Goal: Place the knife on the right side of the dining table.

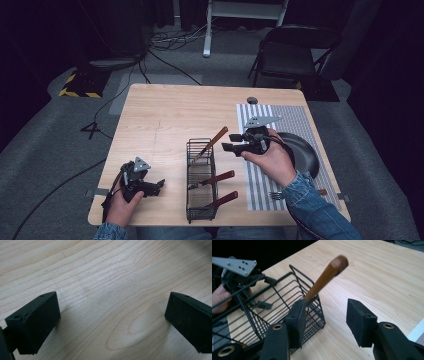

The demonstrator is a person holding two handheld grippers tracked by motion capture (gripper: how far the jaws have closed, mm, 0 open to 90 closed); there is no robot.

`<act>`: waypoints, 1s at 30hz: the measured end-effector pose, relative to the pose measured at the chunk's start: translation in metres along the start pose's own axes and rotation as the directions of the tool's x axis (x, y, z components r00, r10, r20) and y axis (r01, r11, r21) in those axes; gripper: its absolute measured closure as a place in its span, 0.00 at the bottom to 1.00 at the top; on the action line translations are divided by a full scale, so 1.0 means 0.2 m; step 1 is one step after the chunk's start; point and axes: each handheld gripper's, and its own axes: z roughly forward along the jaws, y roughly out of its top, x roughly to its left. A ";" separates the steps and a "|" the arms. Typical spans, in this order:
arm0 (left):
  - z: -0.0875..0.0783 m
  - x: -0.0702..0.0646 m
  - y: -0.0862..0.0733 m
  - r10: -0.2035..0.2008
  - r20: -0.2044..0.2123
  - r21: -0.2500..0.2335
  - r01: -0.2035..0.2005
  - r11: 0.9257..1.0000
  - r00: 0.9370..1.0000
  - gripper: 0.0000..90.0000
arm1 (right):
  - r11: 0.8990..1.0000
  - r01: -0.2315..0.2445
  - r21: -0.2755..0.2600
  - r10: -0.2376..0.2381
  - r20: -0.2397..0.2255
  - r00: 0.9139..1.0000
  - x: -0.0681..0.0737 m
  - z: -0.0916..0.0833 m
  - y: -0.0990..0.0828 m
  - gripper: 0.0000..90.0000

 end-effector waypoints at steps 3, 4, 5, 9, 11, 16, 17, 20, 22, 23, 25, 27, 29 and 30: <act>0.00 0.00 0.00 0.000 0.000 0.000 0.000 1.000 1.000 0.00 | 1.000 -0.012 -0.020 0.012 0.000 1.000 0.00 -0.01 0.03 0.57; 0.00 0.00 0.00 0.001 -0.001 0.000 -0.001 1.000 1.000 0.00 | 1.000 -0.012 -0.020 0.012 0.000 1.000 0.00 -0.01 0.03 0.57; 0.00 0.00 0.00 0.000 0.000 0.000 0.000 1.000 1.000 0.00 | 1.000 -0.015 -0.023 0.015 0.000 1.000 0.00 -0.01 0.03 0.57; 0.00 0.00 0.00 0.000 0.000 0.000 0.000 1.000 1.000 0.00 | 0.997 -0.067 -0.050 0.068 0.006 0.998 0.00 -0.01 0.07 0.59; 0.00 0.00 0.00 0.000 0.000 0.000 0.000 1.000 1.000 0.00 | 0.995 -0.081 -0.053 0.082 0.008 0.997 -0.01 0.00 0.07 0.60; 0.00 0.00 0.00 0.001 -0.001 0.000 -0.001 1.000 1.000 0.00 | 0.994 -0.093 -0.056 0.093 -0.003 0.996 0.00 0.01 0.09 0.60; 0.00 0.00 0.00 0.001 0.000 0.000 -0.001 1.000 1.000 0.00 | 0.994 -0.093 -0.056 0.093 -0.003 0.996 0.00 0.01 0.09 0.60; 0.00 0.00 0.00 0.000 0.000 0.000 0.000 1.000 1.000 0.00 | 0.992 -0.106 -0.061 0.106 -0.005 0.994 0.00 0.02 0.11 0.62; 0.00 0.00 0.00 0.001 0.000 0.000 -0.001 1.000 1.000 0.00 | 0.992 -0.107 -0.060 0.107 -0.004 0.994 0.00 0.02 0.11 0.63; 0.00 0.00 0.00 0.000 0.000 0.000 0.000 1.000 1.000 0.00 | 0.993 -0.105 -0.057 0.105 -0.001 0.994 0.00 0.02 0.11 0.65; 0.00 0.00 0.00 0.000 0.000 0.000 0.000 1.000 1.000 0.00 | 0.994 -0.101 -0.049 0.101 -0.002 0.995 0.00 0.03 0.12 0.68; 0.00 0.00 0.00 0.001 0.000 0.000 -0.001 1.000 1.000 0.00 | 0.993 -0.108 -0.044 0.107 -0.010 0.994 -0.01 0.03 0.11 0.70; 0.00 0.00 0.00 0.000 0.000 0.000 0.000 1.000 1.000 0.00 | 0.991 -0.120 -0.050 0.120 -0.017 0.993 -0.02 0.04 0.11 0.72; 0.00 0.00 0.00 0.000 0.000 0.000 0.000 1.000 1.000 0.00 | 0.991 -0.120 -0.050 0.120 -0.017 0.993 -0.02 0.04 0.11 0.72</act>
